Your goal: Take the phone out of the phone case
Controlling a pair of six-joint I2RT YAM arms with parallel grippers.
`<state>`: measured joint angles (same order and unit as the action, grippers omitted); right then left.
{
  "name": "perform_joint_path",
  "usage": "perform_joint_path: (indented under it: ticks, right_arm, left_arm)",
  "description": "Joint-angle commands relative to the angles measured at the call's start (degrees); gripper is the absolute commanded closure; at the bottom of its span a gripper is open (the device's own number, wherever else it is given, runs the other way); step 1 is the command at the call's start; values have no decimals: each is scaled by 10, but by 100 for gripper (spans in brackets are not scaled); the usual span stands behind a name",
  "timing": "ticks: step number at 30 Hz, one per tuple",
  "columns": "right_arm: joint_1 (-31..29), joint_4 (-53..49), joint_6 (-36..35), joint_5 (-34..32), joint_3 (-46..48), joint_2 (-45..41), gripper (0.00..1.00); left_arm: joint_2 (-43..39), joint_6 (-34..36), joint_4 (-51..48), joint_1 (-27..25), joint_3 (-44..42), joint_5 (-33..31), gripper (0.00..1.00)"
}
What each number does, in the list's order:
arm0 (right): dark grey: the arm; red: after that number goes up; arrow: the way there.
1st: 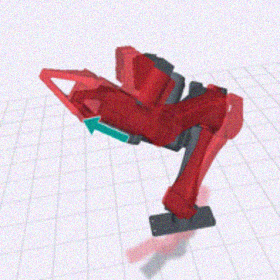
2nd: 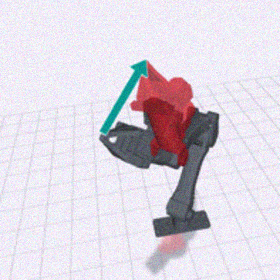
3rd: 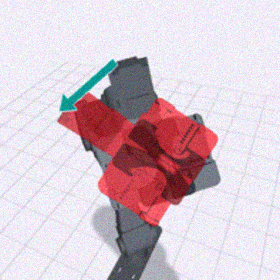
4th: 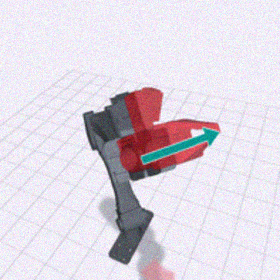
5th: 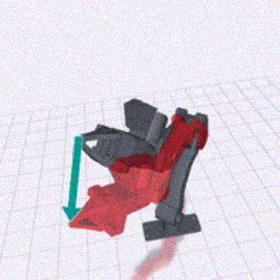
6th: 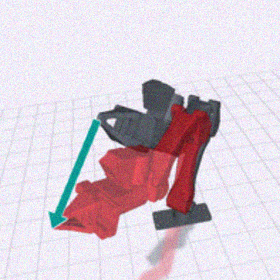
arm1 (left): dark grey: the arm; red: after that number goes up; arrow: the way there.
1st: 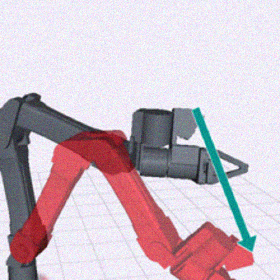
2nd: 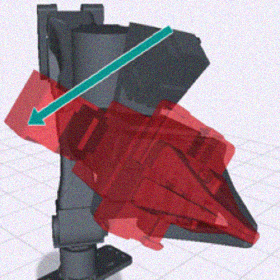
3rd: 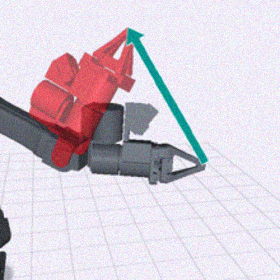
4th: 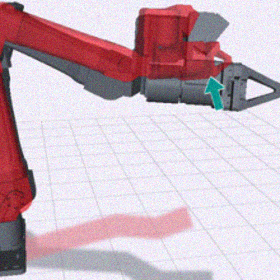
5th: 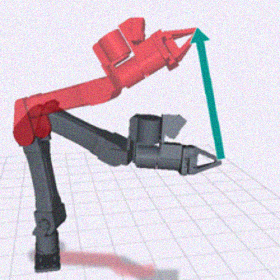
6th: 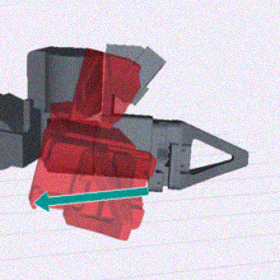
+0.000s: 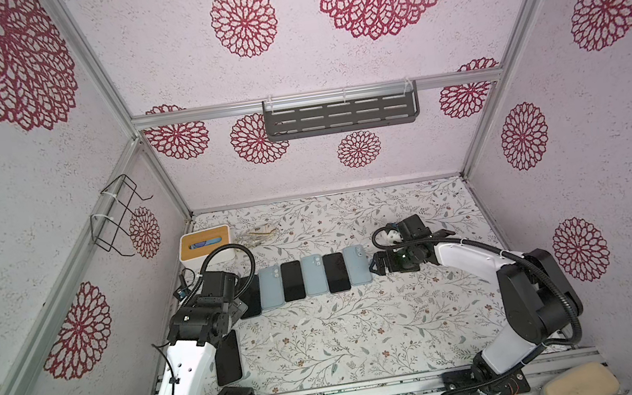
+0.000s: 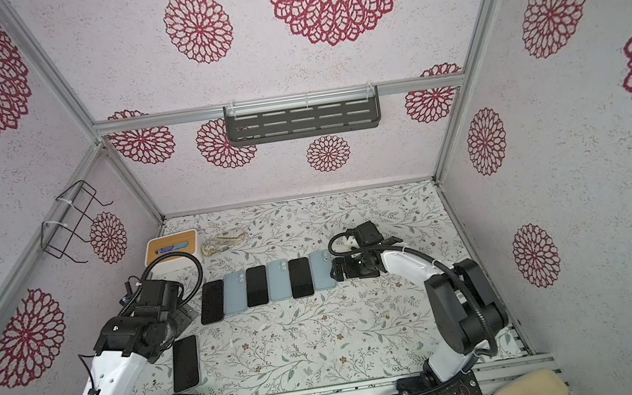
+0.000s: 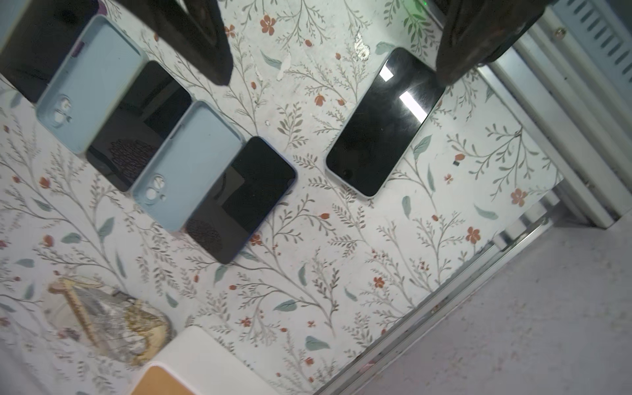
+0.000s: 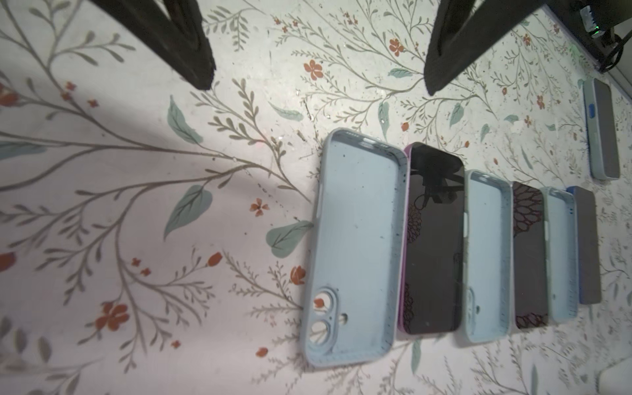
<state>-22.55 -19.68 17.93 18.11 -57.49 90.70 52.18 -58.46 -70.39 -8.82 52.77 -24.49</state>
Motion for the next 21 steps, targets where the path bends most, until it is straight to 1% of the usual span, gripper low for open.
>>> perform_joint_path:
  ticks: [1, 5, 8, 11, 13, 16, 21]
  right_arm:
    - [2, 34, 24, 25, 4, -22, 1]
    - [2, 65, 40, 52, -6, -26, 1]
    - [2, 82, 43, 61, -9, -28, 1]
    - [2, 93, 42, 77, -17, -22, 1]
    - [2, 96, 43, 86, -23, -16, 1]
    - [3, 111, 51, 97, -19, -17, 1]
    - [3, 123, 56, 109, -10, -27, 1]
  left_arm:
    - [7, -26, -15, -1, -6, 14, 3]
    - [49, -71, -37, -14, -32, 15, 3]
    - [80, -118, -69, -52, -28, -17, 3]
    - [111, -155, -54, -93, -55, -37, 3]
    - [141, -167, -50, -96, -73, -19, 3]
    - [169, -192, -33, -106, -105, -10, 3]
    - [170, -216, -31, -110, -130, -27, 3]
